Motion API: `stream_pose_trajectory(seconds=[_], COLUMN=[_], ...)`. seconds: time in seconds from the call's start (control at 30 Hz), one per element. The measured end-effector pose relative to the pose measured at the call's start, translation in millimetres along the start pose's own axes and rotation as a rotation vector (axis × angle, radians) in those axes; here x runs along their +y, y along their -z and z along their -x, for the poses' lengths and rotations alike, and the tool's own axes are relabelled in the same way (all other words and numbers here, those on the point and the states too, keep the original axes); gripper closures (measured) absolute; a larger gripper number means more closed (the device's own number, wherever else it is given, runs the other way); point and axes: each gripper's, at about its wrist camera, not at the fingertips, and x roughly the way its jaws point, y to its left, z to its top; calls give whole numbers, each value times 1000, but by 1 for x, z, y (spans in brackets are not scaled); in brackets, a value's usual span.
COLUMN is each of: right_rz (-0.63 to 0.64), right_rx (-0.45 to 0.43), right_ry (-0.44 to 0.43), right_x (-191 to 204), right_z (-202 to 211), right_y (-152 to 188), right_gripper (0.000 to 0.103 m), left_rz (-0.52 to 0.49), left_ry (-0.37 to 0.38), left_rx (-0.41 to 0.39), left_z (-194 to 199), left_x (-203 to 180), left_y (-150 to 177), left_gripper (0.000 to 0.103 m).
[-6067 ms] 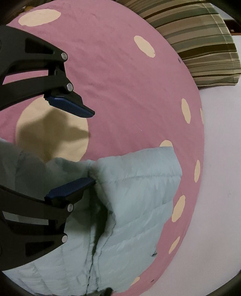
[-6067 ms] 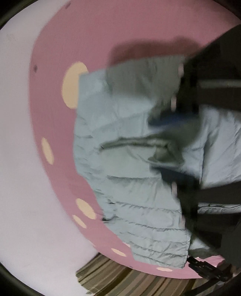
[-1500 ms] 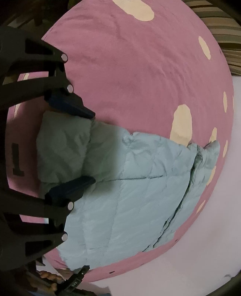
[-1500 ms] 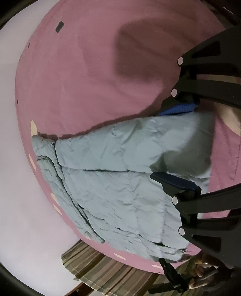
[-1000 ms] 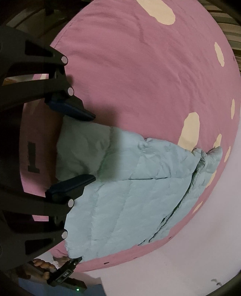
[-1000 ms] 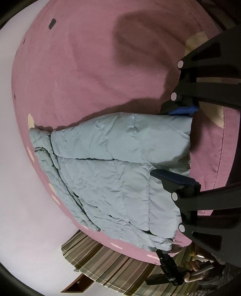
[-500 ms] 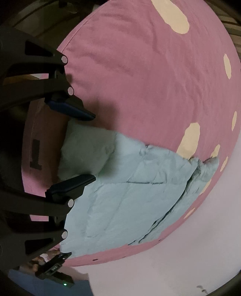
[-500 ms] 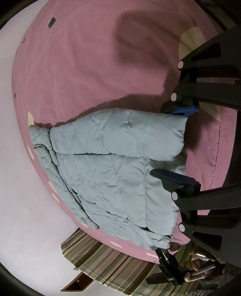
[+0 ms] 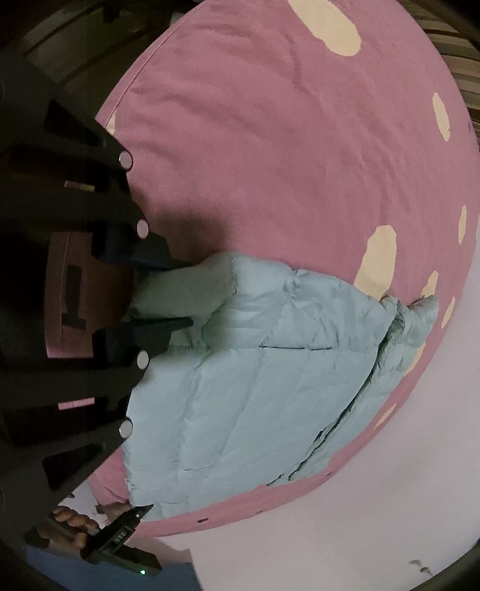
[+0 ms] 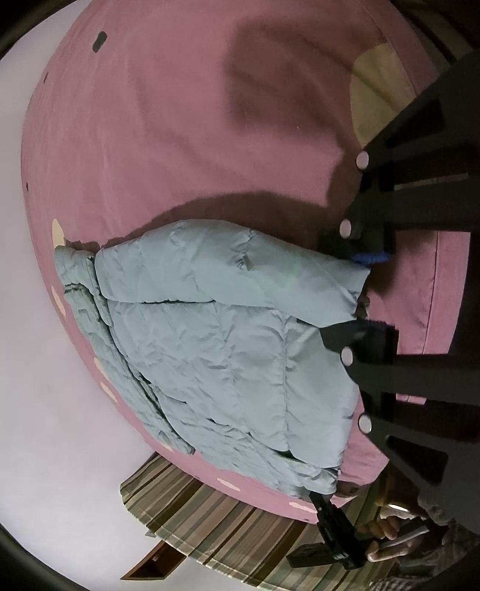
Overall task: Fold large clothes
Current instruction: 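Close both grippers on the jacket hem and lift it off the bed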
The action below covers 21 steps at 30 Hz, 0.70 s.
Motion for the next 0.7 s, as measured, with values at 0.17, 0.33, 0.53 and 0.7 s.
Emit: stream_pose_trajectory(seconds=[0.17,0.33,0.53,0.7], right_rz=[-9,-24,-78,-125], right_rx=[-2,-9,-16,-33], right_ry=[-16,-37,-104,-197], right_x=[0,-2,-7,-8], right_z=[1,3,5,13], right_y=[1,-1,-4,-16], right_gripper=[92,95,96,96], left_rz=[-9,-18,-19,-32], left_ry=[3,-2,12,36], left_rx=[-21,-45,-84,-128], left_z=[6,12,25,37], left_x=[-4,-8,-14,-27], left_y=[0,-2,-5,-21], left_gripper=[89,90,94,96])
